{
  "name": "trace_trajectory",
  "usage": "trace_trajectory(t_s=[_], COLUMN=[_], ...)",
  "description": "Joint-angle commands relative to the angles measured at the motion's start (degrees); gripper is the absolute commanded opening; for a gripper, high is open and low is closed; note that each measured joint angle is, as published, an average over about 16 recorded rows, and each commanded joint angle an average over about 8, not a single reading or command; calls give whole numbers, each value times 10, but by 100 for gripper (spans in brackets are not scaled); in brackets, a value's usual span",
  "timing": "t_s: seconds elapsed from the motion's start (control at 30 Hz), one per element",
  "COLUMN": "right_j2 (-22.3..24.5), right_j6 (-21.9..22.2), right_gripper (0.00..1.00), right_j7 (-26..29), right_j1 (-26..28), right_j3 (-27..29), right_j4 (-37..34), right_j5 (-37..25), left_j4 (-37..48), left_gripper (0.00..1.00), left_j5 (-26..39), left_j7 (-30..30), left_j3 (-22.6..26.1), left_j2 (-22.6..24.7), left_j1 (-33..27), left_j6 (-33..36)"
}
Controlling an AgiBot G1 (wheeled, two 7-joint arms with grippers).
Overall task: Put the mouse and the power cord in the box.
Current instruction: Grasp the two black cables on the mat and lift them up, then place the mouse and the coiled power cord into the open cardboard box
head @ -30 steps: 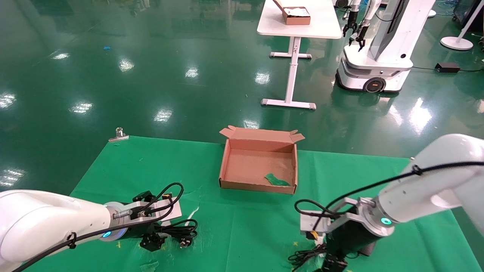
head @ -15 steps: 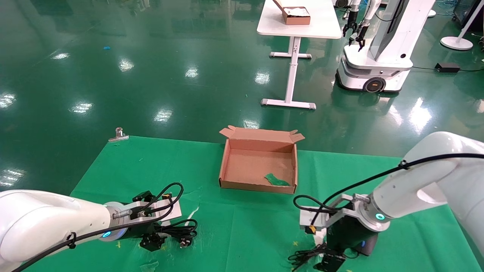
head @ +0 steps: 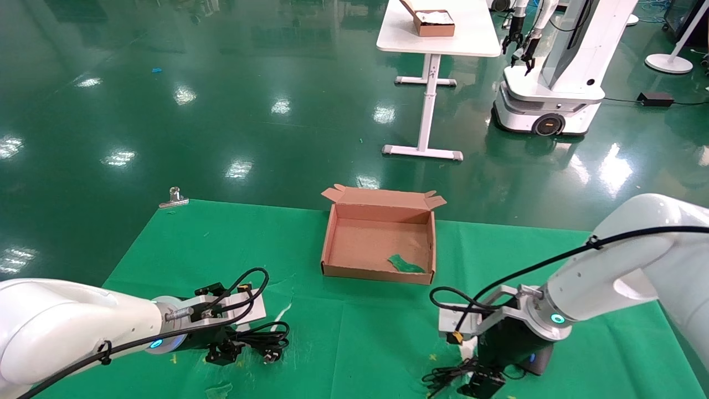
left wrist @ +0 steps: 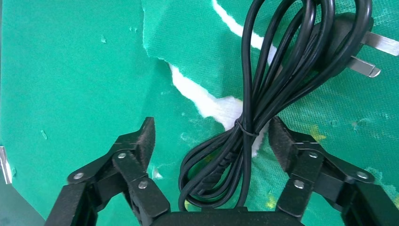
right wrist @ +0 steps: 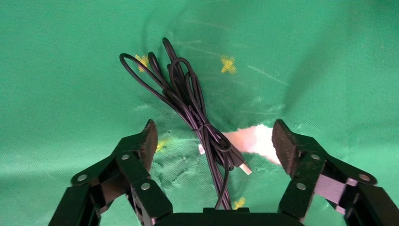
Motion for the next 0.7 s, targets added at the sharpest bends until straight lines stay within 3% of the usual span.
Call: trace_trajectory(t_s=[0.03, 0.7], right_j2=[1, 2], right_j6=[-1, -3], right_gripper=[0, 0], right_j7=[0, 1], right_j1=[-1, -2], right_j3=[0, 1], right_j4=[2, 7], right_j5=[0, 2], left_j4=[0, 0], left_gripper=[0, 0], left_j5=[0, 0], left_j7=[0, 0], left_j3=[0, 0], left_j2=[0, 0], left_j1=[0, 0], left_j6=[0, 0])
